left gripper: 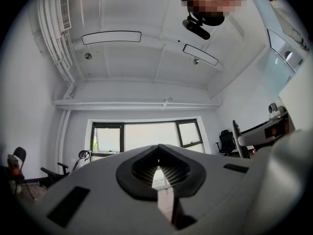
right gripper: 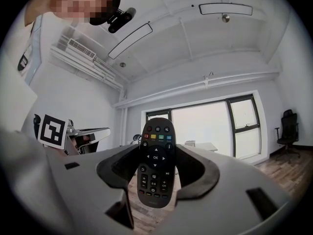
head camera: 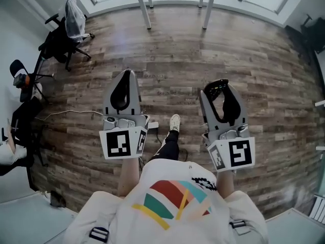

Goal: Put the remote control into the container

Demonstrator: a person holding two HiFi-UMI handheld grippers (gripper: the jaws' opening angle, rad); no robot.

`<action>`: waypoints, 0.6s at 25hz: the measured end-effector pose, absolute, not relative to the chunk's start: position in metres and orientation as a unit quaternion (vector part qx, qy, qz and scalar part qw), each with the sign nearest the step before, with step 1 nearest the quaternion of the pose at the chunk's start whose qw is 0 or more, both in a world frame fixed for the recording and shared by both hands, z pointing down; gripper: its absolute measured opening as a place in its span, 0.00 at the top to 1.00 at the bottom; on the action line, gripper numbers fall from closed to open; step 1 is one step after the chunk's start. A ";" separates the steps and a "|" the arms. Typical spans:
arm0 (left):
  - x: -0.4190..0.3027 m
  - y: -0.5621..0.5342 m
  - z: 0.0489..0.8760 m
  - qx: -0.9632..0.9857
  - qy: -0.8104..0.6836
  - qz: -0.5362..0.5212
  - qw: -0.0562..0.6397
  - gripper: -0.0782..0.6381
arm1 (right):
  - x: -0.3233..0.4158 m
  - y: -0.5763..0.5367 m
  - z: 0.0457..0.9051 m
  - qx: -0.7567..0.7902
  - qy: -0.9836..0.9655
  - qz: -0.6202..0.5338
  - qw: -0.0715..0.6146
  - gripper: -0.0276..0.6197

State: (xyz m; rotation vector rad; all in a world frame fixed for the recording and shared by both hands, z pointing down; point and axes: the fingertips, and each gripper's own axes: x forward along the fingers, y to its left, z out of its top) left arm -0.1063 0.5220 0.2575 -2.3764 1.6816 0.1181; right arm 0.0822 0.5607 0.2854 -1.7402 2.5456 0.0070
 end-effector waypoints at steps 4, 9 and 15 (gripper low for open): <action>-0.106 0.470 0.255 -0.809 0.578 0.032 0.108 0.88 | 0.078 0.505 0.285 -0.555 0.832 -0.009 0.020 0.59; -0.115 0.416 0.241 -0.807 0.576 0.048 0.124 0.88 | 0.063 0.444 0.278 -0.548 0.836 -0.010 0.018 0.59; -0.125 0.351 0.239 -0.806 0.578 0.050 0.117 0.88 | 0.052 0.385 0.269 -0.546 0.838 0.001 0.005 0.59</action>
